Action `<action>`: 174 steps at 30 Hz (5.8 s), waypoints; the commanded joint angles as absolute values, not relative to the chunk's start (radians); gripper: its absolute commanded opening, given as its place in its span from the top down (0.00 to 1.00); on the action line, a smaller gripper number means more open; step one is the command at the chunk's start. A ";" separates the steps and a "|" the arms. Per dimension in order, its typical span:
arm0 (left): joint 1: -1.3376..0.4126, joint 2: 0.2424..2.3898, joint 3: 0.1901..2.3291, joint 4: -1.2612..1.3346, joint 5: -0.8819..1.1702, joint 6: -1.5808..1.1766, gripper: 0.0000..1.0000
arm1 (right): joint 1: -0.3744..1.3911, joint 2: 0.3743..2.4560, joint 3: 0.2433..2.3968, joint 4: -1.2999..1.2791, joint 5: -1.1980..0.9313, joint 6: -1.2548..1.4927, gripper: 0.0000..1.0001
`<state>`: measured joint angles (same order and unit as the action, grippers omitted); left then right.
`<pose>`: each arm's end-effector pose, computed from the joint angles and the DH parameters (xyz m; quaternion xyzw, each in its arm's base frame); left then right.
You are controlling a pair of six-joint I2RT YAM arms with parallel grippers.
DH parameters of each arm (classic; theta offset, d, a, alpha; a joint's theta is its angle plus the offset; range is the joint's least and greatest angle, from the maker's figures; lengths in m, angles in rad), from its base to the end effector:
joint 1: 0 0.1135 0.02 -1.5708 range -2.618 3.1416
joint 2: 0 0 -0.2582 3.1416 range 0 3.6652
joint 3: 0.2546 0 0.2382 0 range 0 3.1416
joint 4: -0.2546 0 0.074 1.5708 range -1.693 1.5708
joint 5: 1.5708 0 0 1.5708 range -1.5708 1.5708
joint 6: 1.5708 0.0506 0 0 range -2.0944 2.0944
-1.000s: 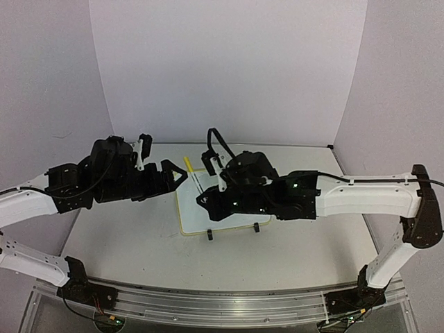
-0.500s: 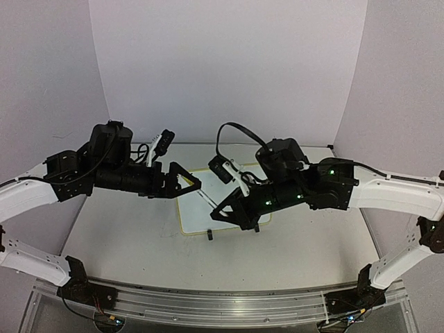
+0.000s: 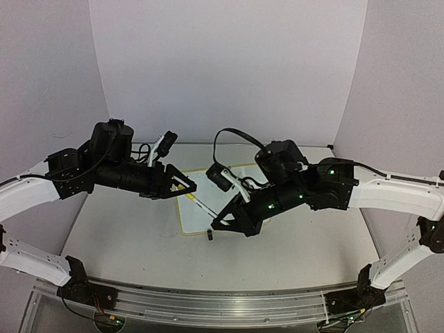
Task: Write a sentence on the whiteboard
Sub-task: Pass from the right arm to the left, then hold the whiteboard marker, then open the pen cap from the whiteboard marker.
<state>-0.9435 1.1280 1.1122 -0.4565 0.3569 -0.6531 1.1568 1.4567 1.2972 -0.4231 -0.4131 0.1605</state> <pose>0.1318 -0.2119 0.3479 0.2131 0.8171 -0.4736 0.2501 0.1134 0.3087 0.3264 -0.4971 0.7105 0.4269 0.2566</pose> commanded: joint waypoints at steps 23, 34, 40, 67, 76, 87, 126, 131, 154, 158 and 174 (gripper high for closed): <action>-0.920 1.115 1.111 -0.432 0.503 -0.648 0.77 | 1.160 1.434 1.287 -0.424 -0.373 0.165 1.00; -0.917 1.104 1.096 -0.421 0.491 -0.661 1.00 | 1.158 1.427 1.272 -0.421 -0.316 0.182 1.00; -0.896 1.045 1.014 -0.289 0.415 -0.750 1.00 | 1.158 1.353 1.180 -0.272 -0.260 0.257 0.38; -0.873 0.965 0.729 0.395 0.406 -0.995 1.00 | 1.158 1.342 0.859 0.843 -0.220 0.698 0.24; -0.873 0.949 0.722 0.367 0.405 -0.989 1.00 | 1.158 1.393 0.883 0.894 -0.255 0.726 0.37; -0.873 0.962 0.737 0.368 0.452 -0.996 1.00 | 1.158 1.410 0.893 0.897 -0.265 0.730 0.40; -0.876 1.013 0.759 0.314 0.451 -0.982 1.00 | 1.158 1.436 0.894 0.902 -0.267 0.748 0.53; -0.877 1.022 0.764 0.311 0.482 -0.983 1.00 | 1.158 1.440 0.898 0.903 -0.266 0.747 0.57; -0.883 1.034 0.765 0.298 0.513 -0.971 1.00 | 1.158 1.447 0.879 0.952 -0.235 0.757 0.85; -0.883 1.026 0.760 0.297 0.509 -0.971 1.00 | 1.158 1.443 0.868 0.967 -0.224 0.762 0.88; -0.882 0.994 0.736 0.295 0.485 -0.980 1.00 | 1.158 1.454 0.855 0.986 -0.204 0.783 1.00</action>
